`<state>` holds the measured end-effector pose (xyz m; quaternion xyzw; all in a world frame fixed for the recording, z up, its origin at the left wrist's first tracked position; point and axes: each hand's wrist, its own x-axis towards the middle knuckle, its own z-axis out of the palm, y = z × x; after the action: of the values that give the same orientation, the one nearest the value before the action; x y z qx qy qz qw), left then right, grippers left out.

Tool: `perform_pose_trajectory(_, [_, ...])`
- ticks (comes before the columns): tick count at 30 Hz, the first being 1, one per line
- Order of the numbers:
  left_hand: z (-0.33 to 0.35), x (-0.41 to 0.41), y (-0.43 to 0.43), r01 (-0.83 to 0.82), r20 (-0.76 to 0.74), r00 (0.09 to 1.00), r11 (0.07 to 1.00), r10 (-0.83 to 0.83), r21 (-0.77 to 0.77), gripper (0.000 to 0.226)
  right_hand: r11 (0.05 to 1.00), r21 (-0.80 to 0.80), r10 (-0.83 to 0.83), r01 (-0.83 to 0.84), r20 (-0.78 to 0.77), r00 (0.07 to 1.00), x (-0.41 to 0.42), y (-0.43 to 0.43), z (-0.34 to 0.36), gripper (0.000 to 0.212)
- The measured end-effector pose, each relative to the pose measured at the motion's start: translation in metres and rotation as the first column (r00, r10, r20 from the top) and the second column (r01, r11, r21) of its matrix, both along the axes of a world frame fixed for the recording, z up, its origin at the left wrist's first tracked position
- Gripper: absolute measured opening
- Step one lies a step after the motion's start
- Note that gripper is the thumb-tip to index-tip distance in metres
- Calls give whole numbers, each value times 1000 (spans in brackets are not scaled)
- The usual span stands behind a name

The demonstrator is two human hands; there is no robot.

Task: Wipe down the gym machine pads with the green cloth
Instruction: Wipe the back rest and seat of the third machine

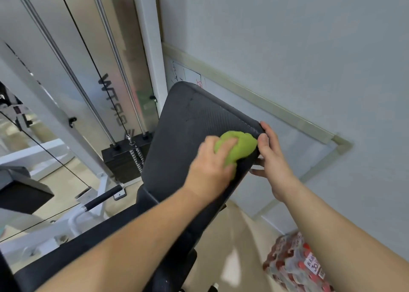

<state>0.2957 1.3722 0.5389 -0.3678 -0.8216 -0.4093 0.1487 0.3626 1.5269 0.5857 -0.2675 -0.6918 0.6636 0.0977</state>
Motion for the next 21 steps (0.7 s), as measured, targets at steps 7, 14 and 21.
perform_pose_trajectory(7, [42,-24,29,-343,250,918,932,307,113,62,999,3,44,-44,90,995,2,0,4,30])
perform_pose_trajectory(14, [12,15,12,128,85,988,992,-129,16,68,989,143,22,-41,131,991,7,12,17,39])
perform_pose_trajectory(21, [2,-78,-49,-619,699,575,785,425,32,57,830,545,16,-114,181,983,-42,7,53,46])
